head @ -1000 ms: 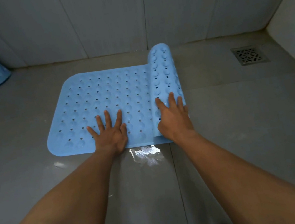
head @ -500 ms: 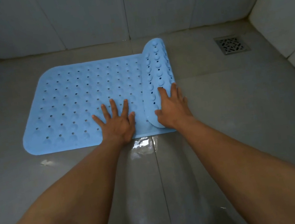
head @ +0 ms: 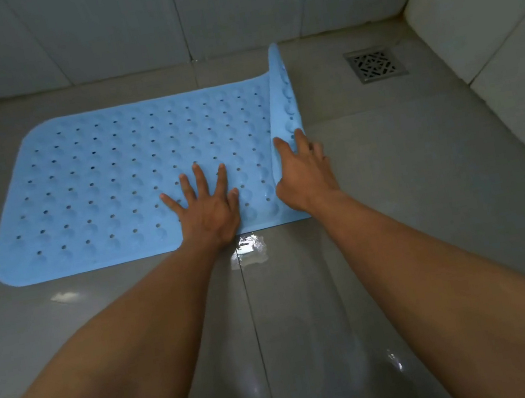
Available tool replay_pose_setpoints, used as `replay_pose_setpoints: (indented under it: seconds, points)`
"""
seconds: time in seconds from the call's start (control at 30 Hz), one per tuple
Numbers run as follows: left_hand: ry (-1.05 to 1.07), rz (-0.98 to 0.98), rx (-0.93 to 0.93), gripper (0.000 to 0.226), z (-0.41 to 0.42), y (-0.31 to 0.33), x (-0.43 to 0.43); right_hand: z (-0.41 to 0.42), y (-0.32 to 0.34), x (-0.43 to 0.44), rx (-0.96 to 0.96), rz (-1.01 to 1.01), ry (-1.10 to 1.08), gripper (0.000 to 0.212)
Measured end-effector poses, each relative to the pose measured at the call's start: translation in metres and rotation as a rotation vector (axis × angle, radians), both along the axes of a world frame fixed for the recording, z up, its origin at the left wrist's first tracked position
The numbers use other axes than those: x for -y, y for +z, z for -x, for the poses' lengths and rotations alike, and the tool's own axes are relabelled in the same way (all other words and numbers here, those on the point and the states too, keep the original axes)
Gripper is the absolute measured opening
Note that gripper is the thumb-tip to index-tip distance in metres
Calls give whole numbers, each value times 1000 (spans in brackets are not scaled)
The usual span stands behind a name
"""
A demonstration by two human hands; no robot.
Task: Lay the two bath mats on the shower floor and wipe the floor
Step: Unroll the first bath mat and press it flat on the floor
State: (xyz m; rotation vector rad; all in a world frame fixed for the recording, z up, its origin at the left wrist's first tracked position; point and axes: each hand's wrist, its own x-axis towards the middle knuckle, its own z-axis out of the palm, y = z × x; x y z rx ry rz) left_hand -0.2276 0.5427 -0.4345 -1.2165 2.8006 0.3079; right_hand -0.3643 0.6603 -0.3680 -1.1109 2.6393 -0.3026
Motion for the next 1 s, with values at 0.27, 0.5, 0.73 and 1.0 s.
replay_pose_setpoints:
  seconds: [0.27,0.5,0.73,1.0]
  points:
    - [25,-10,-15,66,16,-2,-16,10,-12,-18,-46,27,-58,82]
    - [-100,14,-1,64,42,-2,-40,22,-19,-46,-318,-28,-37,94]
    - [-150,11,19,58,53,-3,-49,39,-33,-65,-212,-197,25,57]
    - [-133,54,5,65,35,1,-30,42,-47,-64,70,-137,-22,70]
